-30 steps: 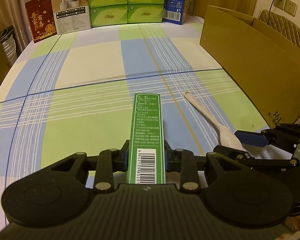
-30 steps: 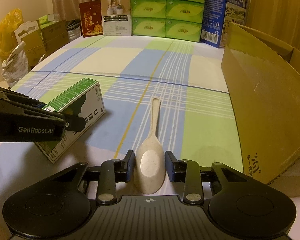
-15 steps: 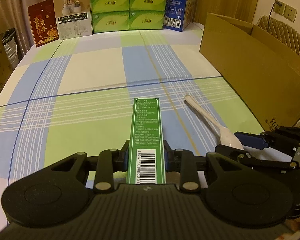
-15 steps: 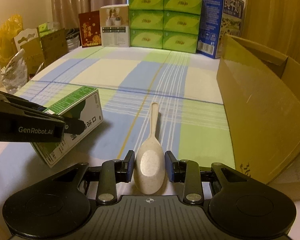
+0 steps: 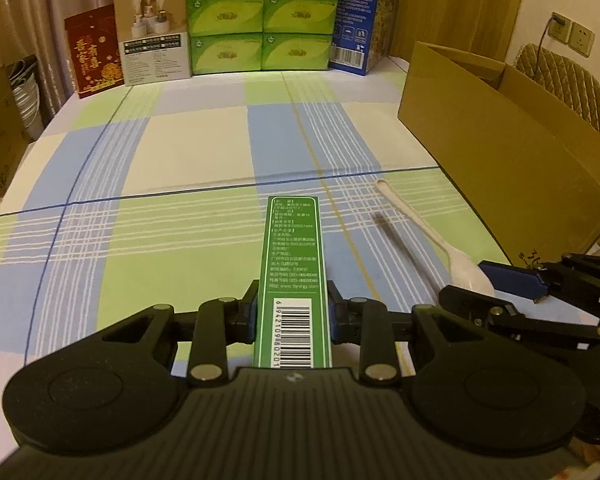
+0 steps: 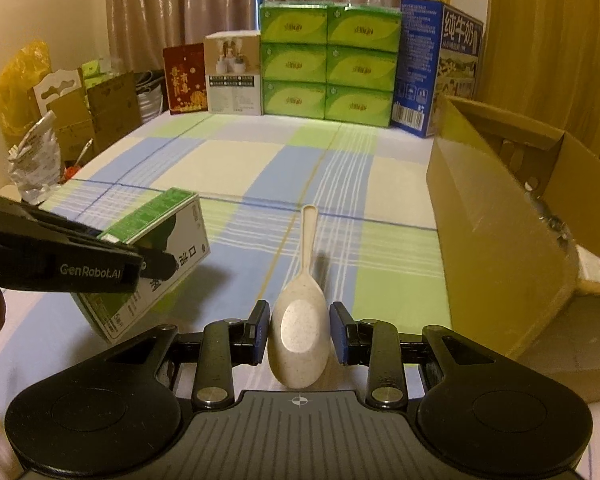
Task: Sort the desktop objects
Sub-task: 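Carry the green box and spoon with both tools over the cardboard box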
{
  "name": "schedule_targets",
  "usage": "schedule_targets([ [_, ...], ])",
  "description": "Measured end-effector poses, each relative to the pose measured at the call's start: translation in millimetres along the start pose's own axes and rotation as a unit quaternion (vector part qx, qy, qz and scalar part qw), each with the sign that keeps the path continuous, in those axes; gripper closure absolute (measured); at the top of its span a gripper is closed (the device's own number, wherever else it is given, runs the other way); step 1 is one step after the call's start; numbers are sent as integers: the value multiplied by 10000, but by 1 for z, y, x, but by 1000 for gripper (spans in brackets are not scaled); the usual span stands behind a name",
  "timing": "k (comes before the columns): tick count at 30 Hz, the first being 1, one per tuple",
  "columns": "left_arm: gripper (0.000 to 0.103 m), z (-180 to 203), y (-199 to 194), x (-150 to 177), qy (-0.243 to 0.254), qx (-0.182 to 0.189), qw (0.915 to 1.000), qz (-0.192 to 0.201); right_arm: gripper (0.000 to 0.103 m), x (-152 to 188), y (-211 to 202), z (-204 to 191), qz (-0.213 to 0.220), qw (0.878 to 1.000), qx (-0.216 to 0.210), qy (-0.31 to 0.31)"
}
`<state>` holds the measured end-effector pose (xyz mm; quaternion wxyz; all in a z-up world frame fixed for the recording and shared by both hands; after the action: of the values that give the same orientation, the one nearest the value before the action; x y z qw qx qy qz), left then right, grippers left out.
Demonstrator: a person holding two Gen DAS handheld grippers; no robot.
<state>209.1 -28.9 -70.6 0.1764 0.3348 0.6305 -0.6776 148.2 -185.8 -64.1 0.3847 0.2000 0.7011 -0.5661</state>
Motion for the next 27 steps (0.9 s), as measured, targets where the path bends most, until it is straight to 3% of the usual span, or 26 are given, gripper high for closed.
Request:
schedule_targets([
  [27, 78, 37, -103, -3, -227, 53, 9990, 380, 73, -27, -115, 16, 681, 9973, 150, 226],
])
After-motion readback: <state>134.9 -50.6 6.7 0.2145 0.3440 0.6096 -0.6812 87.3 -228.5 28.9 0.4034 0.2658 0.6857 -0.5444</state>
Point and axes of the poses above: each gripper's, at about its wrist camera, not at the fingertips, and y roughly the way its jaws point, z to its right, x to its underside, the point moved 1 cm from there along y, roughly the way its jaws point, and after that the axes turned 6 degrees about -x, right-handed, at the moved point
